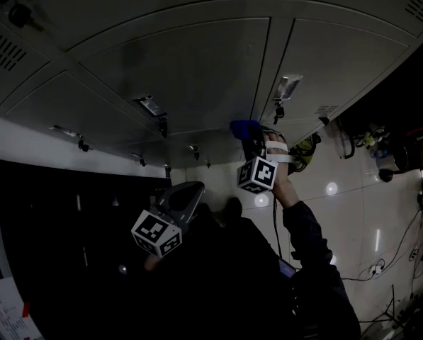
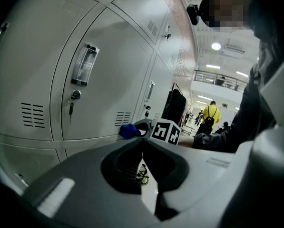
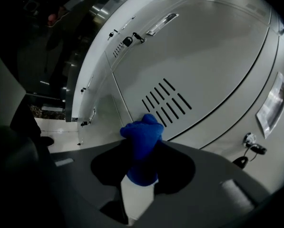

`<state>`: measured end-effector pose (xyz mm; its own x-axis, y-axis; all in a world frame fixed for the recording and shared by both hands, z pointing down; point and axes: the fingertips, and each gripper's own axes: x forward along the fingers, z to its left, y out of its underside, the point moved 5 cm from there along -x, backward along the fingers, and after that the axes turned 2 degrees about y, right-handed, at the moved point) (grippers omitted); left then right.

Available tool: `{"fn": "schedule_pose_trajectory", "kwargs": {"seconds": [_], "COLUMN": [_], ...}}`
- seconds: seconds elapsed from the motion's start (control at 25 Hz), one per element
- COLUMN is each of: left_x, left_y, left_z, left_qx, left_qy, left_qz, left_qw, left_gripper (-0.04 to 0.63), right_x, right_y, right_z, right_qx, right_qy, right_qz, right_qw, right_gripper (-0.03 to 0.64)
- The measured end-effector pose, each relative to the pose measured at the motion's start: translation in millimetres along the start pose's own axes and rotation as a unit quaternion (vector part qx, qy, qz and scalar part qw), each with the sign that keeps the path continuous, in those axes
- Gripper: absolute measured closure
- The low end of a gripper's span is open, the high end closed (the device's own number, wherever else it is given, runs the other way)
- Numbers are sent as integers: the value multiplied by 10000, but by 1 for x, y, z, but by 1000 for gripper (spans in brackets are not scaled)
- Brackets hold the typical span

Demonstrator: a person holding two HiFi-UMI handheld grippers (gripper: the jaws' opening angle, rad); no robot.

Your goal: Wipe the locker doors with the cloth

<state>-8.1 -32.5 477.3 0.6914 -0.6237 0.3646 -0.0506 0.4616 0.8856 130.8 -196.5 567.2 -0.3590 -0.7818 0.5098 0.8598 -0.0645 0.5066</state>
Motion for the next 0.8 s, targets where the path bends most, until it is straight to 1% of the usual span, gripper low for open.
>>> {"fn": "schedule_pose_trajectory", "kwargs": {"seconds": [0.08,0.16,0.24,0.36,0.44,0.6,0.68,0.8], "left_x": [0,-1,-2,-5,-5,-1,2,7], "left_y": [-1,-1,-1,-6,-10,-15,-14,-16], "left_z": [0,-1,-2,-2,-2,-7,-12,-21], "left_qx": [-25,-7,31,92,174,263,254,302], "left_qy": [5,12,38,79,84,202,304,451], "left_qz": [-48,-22,2,-34,-96,-197,-206,-234], "left_qw": [10000,10000,10000,9999,9998,9993,9990,9983], "left_gripper": [615,615,615,615,615,615,615,615], "right_x": [0,-7,-24,-58,-78,-110,-121,-128], "right_y": [-1,-6,-18,-45,-62,-89,-98,-108], "right_z": [2,0,-4,-16,-27,-52,-65,-82], "right_qx": [74,258,638,1173,1243,1292,1366,1352], "right_qy": [-50,-159,-315,-480,-514,-425,-372,-288], "right_qz": [-8,-129,-447,-1042,-1338,-1803,-1976,-2111], "right_qw": [10000,9995,9965,9864,9818,9742,9700,9676], "right_gripper": [491,492,492,492,492,492,492,492]}}
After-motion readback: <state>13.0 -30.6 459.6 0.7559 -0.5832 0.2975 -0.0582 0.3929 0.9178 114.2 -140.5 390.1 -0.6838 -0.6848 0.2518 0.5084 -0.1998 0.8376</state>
